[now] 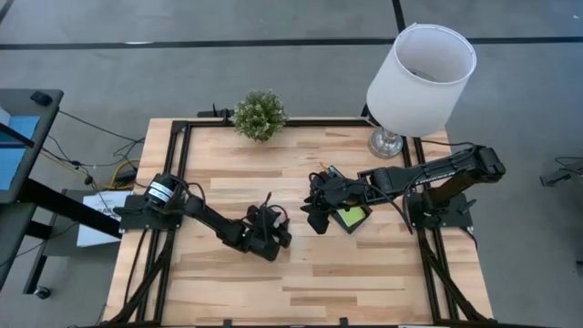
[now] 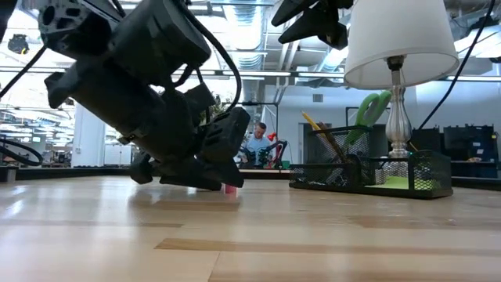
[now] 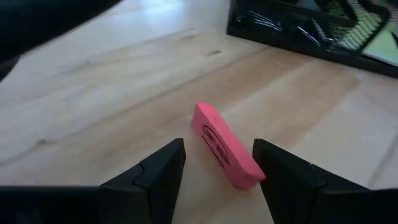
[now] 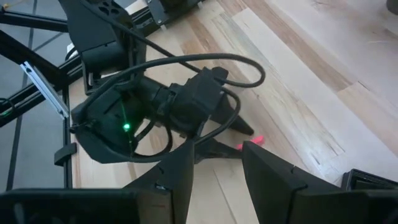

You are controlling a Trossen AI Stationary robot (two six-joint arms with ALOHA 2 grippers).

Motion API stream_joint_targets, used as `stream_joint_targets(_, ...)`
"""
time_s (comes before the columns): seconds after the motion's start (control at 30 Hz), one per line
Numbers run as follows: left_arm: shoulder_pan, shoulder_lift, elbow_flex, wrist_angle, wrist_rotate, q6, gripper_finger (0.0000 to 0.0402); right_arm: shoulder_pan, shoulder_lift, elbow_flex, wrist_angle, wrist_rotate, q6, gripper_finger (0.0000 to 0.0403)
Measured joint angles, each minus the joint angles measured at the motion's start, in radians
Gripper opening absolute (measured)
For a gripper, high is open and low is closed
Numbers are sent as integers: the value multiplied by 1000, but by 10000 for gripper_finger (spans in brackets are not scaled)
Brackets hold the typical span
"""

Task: Pick and place office supplies into organizer
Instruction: Put the pink eraser on the black desk organizer

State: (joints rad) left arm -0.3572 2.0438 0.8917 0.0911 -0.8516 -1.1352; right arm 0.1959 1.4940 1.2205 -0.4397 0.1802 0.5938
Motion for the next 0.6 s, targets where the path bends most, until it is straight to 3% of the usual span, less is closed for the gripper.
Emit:
stream_joint_targets(0.17,36,-2,0,-13,22,27,172,0,0,0,0,0,0,129)
stream_joint_targets(0.47,47,-3,-3,-24,23,50,19,0,0,0,4,2,0,129)
stream_joint_targets(0.6,49,-27,-5,17,47,34,15,0,0,0,7,2,0,129)
